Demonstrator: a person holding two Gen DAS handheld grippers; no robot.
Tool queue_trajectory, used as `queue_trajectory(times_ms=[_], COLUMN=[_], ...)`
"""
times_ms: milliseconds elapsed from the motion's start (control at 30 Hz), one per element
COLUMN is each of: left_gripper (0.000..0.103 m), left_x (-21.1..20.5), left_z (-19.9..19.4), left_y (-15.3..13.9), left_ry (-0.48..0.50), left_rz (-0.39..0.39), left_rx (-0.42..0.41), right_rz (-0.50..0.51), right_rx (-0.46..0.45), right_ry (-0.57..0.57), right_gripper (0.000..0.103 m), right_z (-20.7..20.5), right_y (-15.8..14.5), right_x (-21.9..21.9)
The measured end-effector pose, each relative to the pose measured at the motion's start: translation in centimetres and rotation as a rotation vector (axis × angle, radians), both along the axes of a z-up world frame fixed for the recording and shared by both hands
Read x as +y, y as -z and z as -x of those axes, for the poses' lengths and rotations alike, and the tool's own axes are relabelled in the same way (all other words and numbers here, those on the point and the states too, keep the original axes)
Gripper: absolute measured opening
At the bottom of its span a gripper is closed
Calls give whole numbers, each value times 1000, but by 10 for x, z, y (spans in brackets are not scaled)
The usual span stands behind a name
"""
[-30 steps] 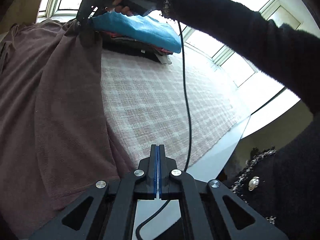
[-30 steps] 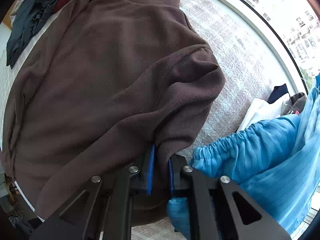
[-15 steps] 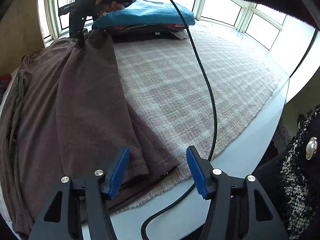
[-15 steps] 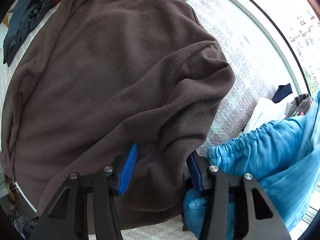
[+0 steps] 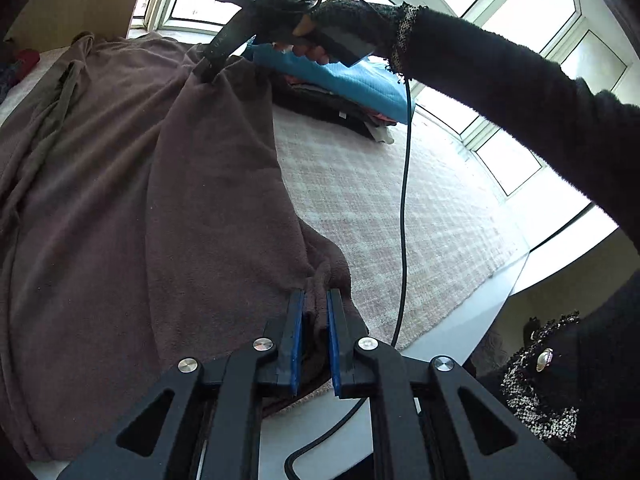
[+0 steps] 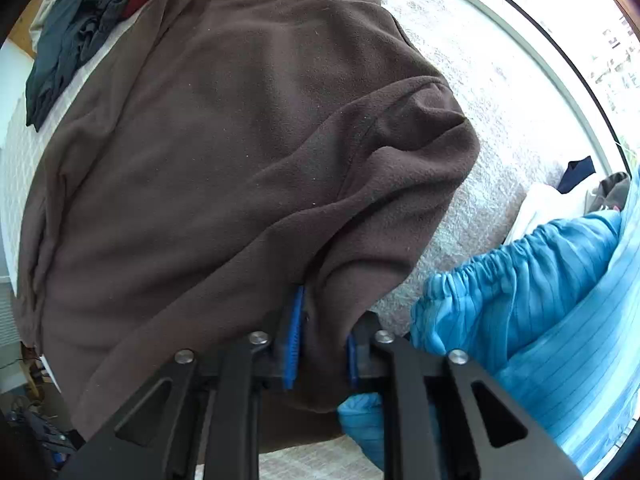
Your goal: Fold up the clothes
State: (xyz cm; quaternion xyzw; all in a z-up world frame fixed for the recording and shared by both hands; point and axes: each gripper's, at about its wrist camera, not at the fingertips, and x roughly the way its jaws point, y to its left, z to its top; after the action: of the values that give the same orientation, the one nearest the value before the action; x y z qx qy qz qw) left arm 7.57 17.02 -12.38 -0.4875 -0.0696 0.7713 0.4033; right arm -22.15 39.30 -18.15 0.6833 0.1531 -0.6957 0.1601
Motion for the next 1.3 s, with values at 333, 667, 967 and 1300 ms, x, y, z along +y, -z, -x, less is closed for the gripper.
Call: queue_trajectory(times_ms=[333,667,967,1300], left_gripper=[10,10,10,10], left_x=[5,-79,-133,-135], left_z=[1,8,13,21], left_y=[23,17,55,65], left_ry=[-14,-259,-471,-440], left_rz=[-101,-298,-306,-291], left_rx=[-80,-104,-198,-235], right_rz=[9,164,199,-3], right_rx=[-103,-205,-13,78], right_ry=[181,411,326,98], right_gripper=[13,17,44,45], right_z=[12,36,126,83], right_y=[-6,-21,-63,46], right_x=[-11,-46,-72,-71])
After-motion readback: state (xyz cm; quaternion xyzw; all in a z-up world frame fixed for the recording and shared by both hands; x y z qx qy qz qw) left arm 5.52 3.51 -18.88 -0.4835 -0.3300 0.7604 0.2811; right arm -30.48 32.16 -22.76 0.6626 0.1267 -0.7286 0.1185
